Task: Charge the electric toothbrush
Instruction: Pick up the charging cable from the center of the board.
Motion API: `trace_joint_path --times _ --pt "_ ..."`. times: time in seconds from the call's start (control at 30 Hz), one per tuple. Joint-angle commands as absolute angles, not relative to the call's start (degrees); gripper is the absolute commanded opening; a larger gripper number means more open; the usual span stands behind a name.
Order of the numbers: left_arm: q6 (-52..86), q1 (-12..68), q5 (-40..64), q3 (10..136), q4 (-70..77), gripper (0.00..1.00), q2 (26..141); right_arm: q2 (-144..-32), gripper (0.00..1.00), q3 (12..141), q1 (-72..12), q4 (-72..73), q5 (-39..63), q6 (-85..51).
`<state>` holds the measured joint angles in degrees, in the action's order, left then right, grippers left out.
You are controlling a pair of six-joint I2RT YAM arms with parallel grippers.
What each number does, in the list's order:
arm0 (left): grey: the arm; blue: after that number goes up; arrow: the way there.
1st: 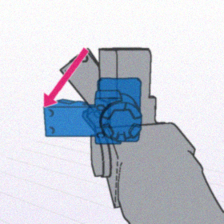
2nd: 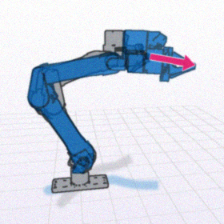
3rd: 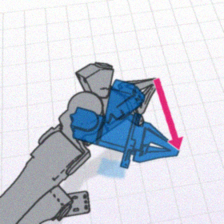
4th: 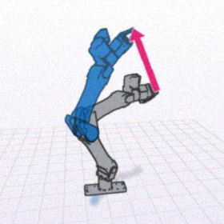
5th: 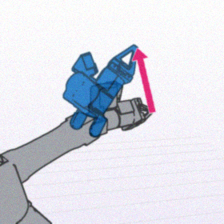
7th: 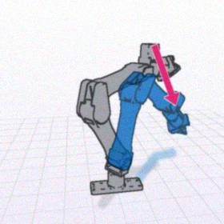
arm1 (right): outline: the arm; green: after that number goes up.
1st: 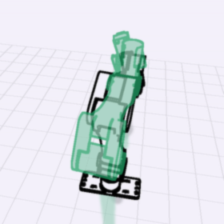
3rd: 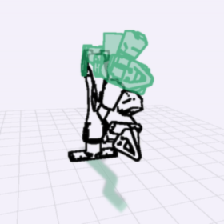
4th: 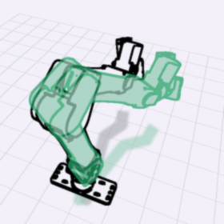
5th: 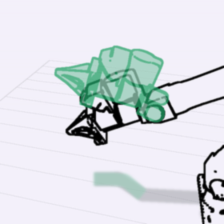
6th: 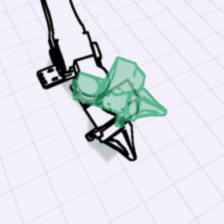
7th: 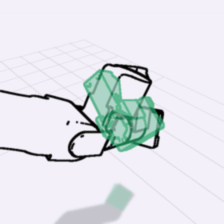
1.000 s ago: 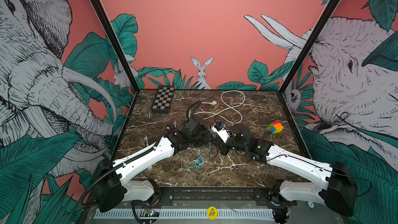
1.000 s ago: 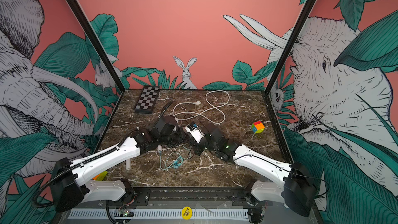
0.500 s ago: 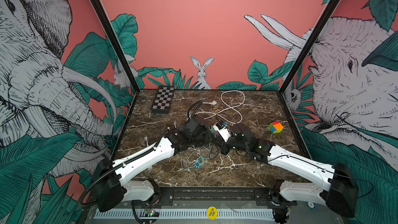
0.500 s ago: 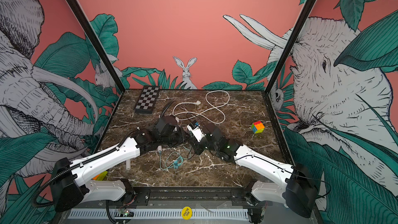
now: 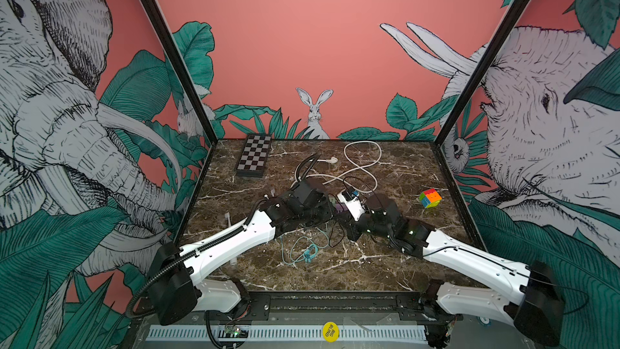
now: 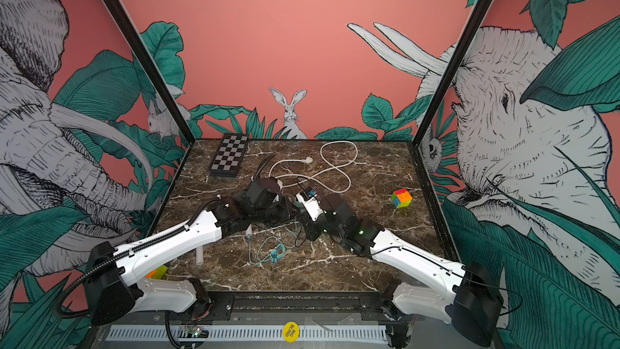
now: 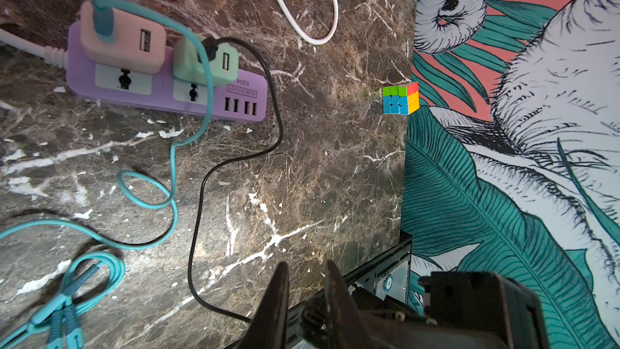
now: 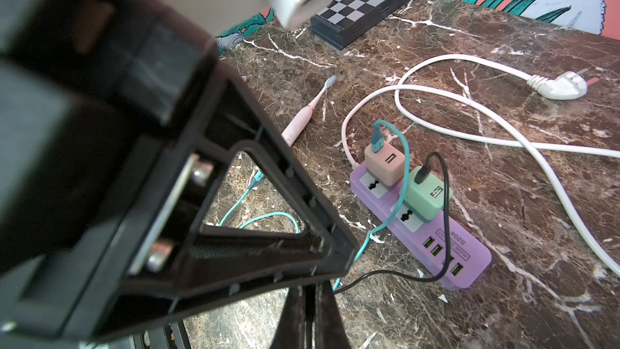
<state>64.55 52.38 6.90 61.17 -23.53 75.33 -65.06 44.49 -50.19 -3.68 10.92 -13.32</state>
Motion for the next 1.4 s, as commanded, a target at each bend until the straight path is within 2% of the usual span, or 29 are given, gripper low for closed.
trace_joint_path --times 0.0,0.4,0.53,0.7,0.73,0.8,0.9,1.03,1.17,1.37 --pt "63.68 53.6 8.62 62.57 -25.75 0.2 75.91 -64.42 0.0 44.3 -49.83 2.08 10.5 -13.56" --pt "63.12 54.49 10.08 62.65 -24.26 0.11 77.18 -64.43 0.0 44.19 -49.83 2.19 10.05 -14.06" --pt "62.72 54.58 10.24 62.97 -24.87 0.0 77.53 -64.16 0.0 44.08 -49.83 1.96 9.8 -14.05" --pt "63.84 54.58 9.21 62.24 -24.96 0.0 76.94 -64.09 0.0 43.95 -49.83 2.1 10.36 -14.49" --pt "64.01 54.58 8.99 62.02 -24.87 0.0 76.7 -63.98 0.02 43.75 -49.84 2.43 10.58 -14.57" --pt "64.33 54.58 8.65 61.82 -24.94 0.0 76.48 -63.57 0.15 43.31 -49.85 3.03 10.65 -14.92" --pt "64.75 54.54 7.65 61.44 -25.14 0.0 75.96 -62.63 0.31 42.77 -49.83 3.36 11.03 -14.75" --pt "64.77 54.58 6.5 61.73 -25.99 0.0 75.59 -60.81 0.44 41.77 -49.83 2.74 10.88 -14.06" --pt "64.51 54.45 6.06 62.23 -26.67 0.0 75.75 -58.37 0.51 40.06 -49.83 2.12 10.61 -13.91" --pt "64.61 54.15 5.7 62.5 -27.16 0.0 75.48 -56.33 0.52 36.59 -49.83 2.88 13.27 -14.39"
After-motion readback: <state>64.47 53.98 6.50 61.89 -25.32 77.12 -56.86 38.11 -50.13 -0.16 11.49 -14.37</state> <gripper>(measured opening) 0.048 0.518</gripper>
